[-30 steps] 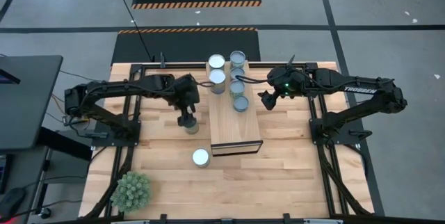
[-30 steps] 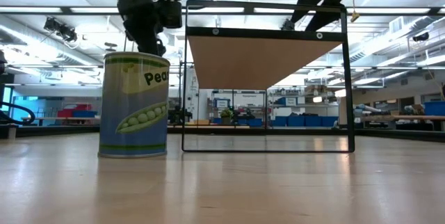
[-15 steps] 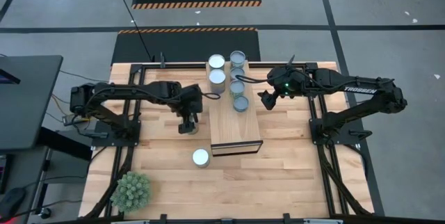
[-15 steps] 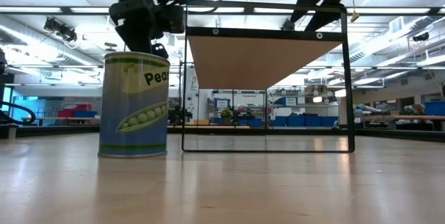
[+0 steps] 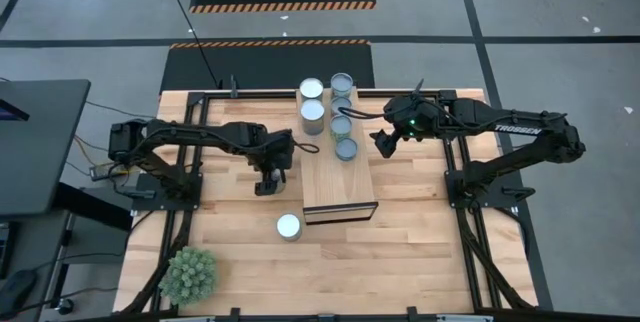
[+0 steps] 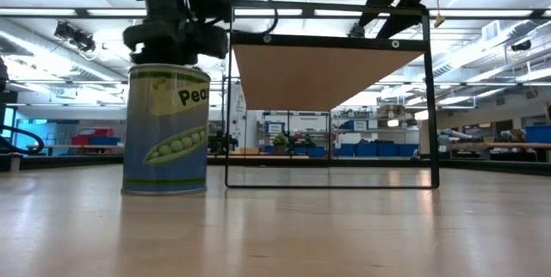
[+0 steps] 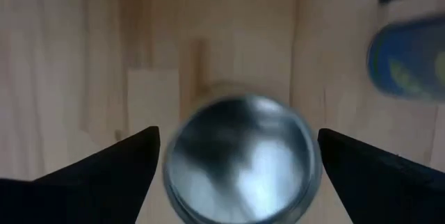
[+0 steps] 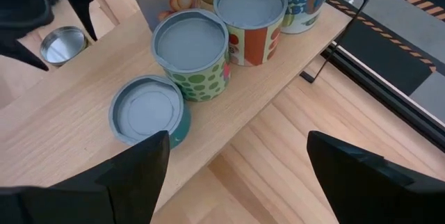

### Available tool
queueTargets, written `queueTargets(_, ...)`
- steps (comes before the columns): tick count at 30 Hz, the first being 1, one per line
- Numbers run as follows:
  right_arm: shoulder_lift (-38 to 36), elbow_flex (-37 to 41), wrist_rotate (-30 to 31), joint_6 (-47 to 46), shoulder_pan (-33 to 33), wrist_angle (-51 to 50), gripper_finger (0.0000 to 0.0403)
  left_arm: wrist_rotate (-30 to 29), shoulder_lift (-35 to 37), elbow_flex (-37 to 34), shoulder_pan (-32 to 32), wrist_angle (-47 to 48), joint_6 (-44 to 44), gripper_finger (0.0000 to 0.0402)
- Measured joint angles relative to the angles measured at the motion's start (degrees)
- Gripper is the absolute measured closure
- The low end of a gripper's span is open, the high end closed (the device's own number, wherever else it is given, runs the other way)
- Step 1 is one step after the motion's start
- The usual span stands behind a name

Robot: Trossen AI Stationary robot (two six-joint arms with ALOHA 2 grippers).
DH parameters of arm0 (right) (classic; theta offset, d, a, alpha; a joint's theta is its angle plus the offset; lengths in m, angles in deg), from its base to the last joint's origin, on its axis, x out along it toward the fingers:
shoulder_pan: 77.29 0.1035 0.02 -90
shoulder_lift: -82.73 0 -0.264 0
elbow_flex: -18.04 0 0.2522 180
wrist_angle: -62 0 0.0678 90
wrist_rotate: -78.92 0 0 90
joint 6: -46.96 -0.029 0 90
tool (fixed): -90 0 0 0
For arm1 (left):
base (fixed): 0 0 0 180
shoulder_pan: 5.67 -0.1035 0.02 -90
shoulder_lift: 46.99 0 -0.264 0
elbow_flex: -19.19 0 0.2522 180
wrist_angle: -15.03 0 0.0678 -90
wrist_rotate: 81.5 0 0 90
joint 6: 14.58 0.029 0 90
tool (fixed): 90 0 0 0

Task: Pick and place cans onto a shelf
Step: Put the canned oranges on the shelf

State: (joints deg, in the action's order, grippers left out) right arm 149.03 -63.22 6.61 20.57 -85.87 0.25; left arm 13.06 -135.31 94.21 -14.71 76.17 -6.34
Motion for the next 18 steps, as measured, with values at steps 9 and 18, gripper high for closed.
queueTargets(9,0.0,0.0,0.0,0.0,0.0,0.4,0.0056,-0.5,-0.3,-1.8,0.0,-1.7,0.6,0.0011)
queueTargets(18,0.0,0.0,0.1,0.0,0.0,0.4,0.0056,-0.6,-1.4,-1.7,0.4,-1.8,0.6,0.0078)
